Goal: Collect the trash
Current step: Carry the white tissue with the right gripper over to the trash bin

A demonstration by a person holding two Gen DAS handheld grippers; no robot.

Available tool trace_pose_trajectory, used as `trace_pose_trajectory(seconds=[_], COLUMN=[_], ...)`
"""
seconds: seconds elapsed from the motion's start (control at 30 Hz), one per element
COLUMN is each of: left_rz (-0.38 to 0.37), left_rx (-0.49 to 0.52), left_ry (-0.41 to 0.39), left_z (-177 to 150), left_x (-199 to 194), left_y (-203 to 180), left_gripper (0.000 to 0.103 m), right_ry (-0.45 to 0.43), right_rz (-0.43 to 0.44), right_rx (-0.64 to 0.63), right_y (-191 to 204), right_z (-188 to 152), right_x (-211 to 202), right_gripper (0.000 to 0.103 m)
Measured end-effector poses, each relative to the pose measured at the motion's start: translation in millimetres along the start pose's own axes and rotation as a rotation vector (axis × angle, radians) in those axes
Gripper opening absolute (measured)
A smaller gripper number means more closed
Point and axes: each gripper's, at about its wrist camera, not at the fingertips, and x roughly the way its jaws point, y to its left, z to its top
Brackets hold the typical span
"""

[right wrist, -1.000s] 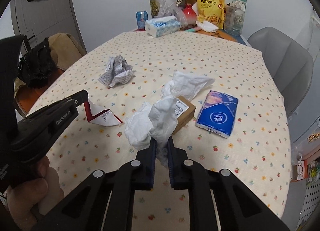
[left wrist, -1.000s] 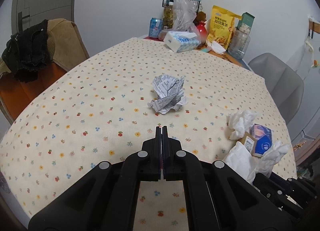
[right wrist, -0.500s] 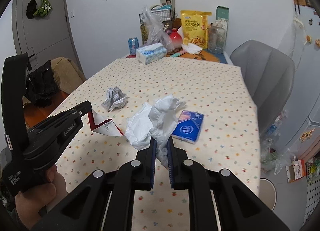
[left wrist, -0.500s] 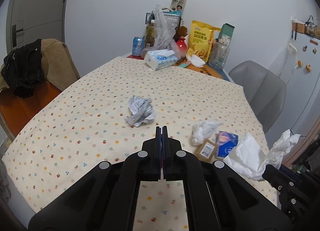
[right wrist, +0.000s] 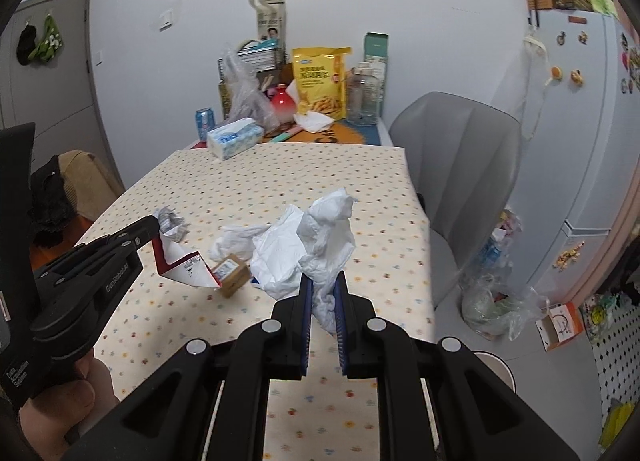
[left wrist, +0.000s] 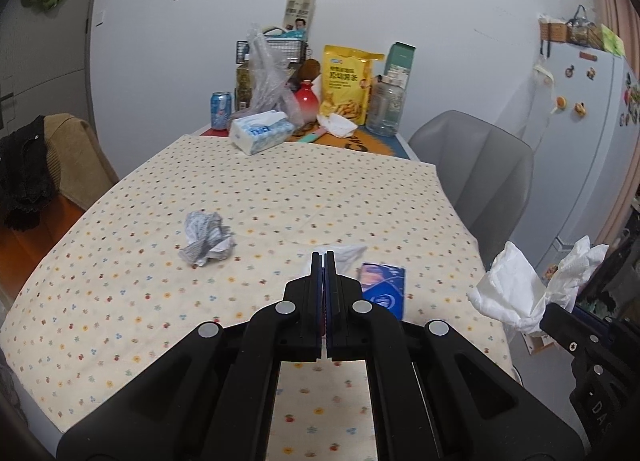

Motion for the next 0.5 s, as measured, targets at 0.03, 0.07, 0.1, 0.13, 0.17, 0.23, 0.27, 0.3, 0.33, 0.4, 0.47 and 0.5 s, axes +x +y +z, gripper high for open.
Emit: trace_pose_trajectory(seconds=[0.03,0.07,0.1,0.13,0.17,0.23,0.27,0.3,0.33,0.4,0.47,0.5], left_rz=[-0.006,-0.012,-0.017,-0.024,-0.03,-0.043,-0.049,-0.054,-0.061,-0.074,-0.086,-0.091], left_rx=[0.01,0.018,0.024,0.035,0.044,0.064,0.073,0.08,0.091,0.109,0.128,0.136], left_ry=[0.002,0.003,0.004,0.005,0.007,0.012,0.015,0.018,0.023,0.032,0.038,0.041], left_z=[0.3,0.4,0.2,-0.5,-1.2,-3.1,-4.0,-4.7,-6.3,-8.8,-11.9,-13.0], left_x=[1.3,2.5,3.1,4.4,5.0,7.5,9.1,10.7,13.3,17.4,20.7,22.3], left_y=[-6.6,-13.0,-17.5,-25.7,-31.8,-47.4,-54.8,-60.8,-69.8,-84.1,-99.3,-105.1], left_gripper=[0.002,0.002,0.002,0.002,0.002,0.002,0.002,0.002,0.002,0.002,0.002,0.002], right_ry=[-0.003,-0.007,-0.011,-0.012,-0.013,-0.013,-0.012,-0.012,-0.01,-0.005,0.002,0.006], right_rz=[-0.009,-0.018,-0.028,-0.034,-0.042,-0.056,-0.063,-0.07,-0.08,-0.096,-0.109,-0.118], right_rx=[0.008,0.016,0.023,0.027,0.034,0.052,0.06,0.068,0.079,0.099,0.118,0.131], right_y=[-5.6,-11.7,-17.6,-21.4,-25.5,-38.3,-43.7,-49.9,-57.9,-72.0,-85.6,-94.4], right_z=[-0.9,-1.4,-2.2,-3.3,-4.7,-7.6,-8.7,-9.9,-11.4,-14.3,-17.5,-20.2], right_x=[-1.2,-2.6,-3.6,-4.0,-4.6,-5.6,-5.6,-5.7,-5.4,-4.3,-3.1,-2.9], right_gripper=[0.011,0.011,0.011,0.011,0.011,0.011,0.012,0.011,0.012,0.012,0.012,0.012])
